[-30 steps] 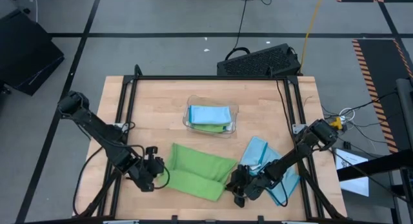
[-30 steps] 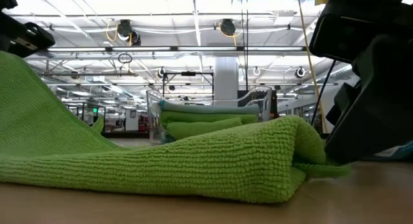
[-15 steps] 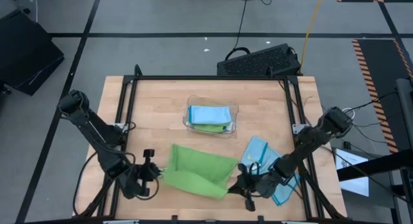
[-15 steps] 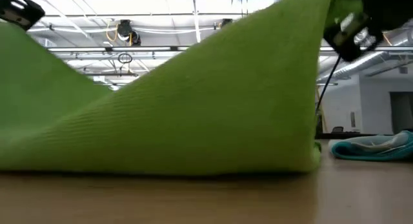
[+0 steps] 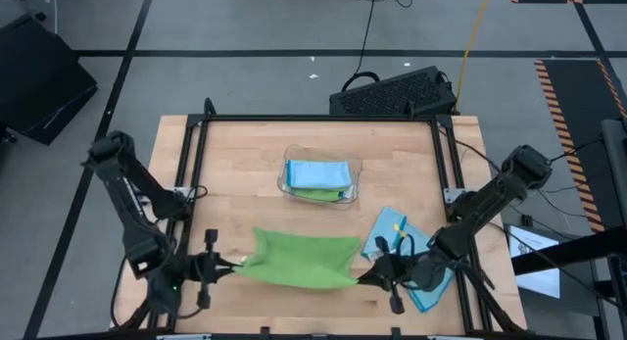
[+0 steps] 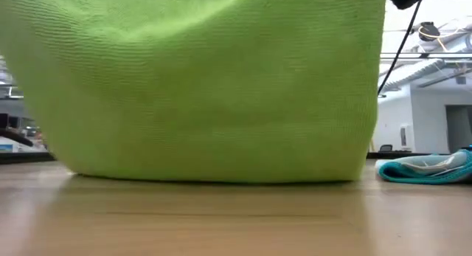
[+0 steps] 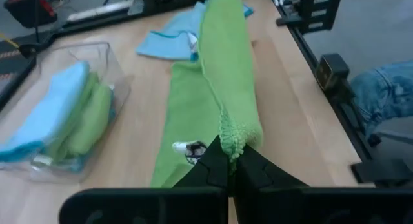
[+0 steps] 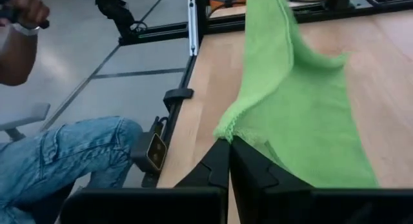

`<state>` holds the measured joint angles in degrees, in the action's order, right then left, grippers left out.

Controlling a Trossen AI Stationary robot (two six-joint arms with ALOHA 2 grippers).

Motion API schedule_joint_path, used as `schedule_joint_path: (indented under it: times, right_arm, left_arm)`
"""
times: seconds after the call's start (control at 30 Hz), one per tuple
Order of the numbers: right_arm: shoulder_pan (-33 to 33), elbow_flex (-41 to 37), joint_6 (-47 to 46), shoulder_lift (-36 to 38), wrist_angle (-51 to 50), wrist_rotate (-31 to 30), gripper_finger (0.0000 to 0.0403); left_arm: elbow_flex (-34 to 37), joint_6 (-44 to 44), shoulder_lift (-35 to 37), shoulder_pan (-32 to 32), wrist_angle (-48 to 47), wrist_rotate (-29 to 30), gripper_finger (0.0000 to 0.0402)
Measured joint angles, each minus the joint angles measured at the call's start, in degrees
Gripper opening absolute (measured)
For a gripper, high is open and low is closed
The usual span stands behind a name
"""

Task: Fold microfiber towels
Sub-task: Fold the green microfiber cloth

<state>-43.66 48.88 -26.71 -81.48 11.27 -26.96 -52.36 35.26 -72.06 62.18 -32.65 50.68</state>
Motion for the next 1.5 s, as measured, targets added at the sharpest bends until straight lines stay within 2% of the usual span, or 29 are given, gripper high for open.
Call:
schedule_joint_path:
  times: [0.07,0.2,0.37,0.47,0.53,0.67,0.77,0.93,1.03,1.1,1.2,1.33,1.5]
  right_arm:
    - [-0.36,0.00,-0.84,0.83,-0.85,0.28,0.0001]
    - [-0.85,0.00,-3.96,0.80,-1.26,7.70,0.0000]
    - [-1.26,0.08,-5.05,0.82,1.82,8.89,0.0000]
    - [-1.65,1.61,-2.38,0.82,2.99,4.80,0.0000]
    - [-2.27,2.65,-0.53,0.84,2.66,0.85,0.0000]
    - [-3.66,4.92,3.08,0.82,2.63,-4.88,0.0000]
    - [-3.61,5.62,6.57,1.19,1.71,-7.75,0.0000]
    - [0.71,5.73,12.62,3.89,1.70,-13.52,0.0000]
    - [5.56,5.73,18.11,7.32,1.91,-13.46,0.0000]
    - [8.67,5.73,21.33,9.98,1.94,-13.50,0.0000]
    - [11.43,5.73,24.05,13.90,0.66,-13.62,0.0000]
    - [8.92,5.81,20.51,17.41,-5.46,-10.48,0.0000]
    - [3.06,5.32,3.87,16.17,-23.10,-10.21,0.0000]
  left_arm:
    - [0.56,2.67,-0.67,1.01,-0.26,-0.40,0.0003]
    - [1.16,7.32,-2.75,2.88,-0.63,-3.20,0.0003]
    - [1.17,4.41,-3.24,5.46,3.58,-2.18,0.0003]
    - [1.16,0.03,-3.13,6.48,6.24,0.73,0.0002]
    - [1.16,0.21,-3.11,7.05,5.11,2.77,0.0003]
    - [1.16,6.91,-3.11,7.44,-3.08,7.49,0.0003]
    - [1.16,10.95,-3.11,6.88,-9.84,13.96,0.0002]
    - [1.16,8.48,-2.16,3.03,-15.14,24.17,0.0003]
    - [0.83,2.70,0.80,-0.90,-15.46,29.12,0.0002]
    - [-0.58,-0.67,3.63,-3.56,-15.01,30.14,0.0003]
    - [-3.45,-5.36,7.42,-5.13,-13.28,27.50,0.0002]
    - [-7.08,-6.11,9.81,-1.74,-11.57,20.22,0.0003]
    - [-5.81,2.23,7.13,2.34,-8.76,1.83,0.0002]
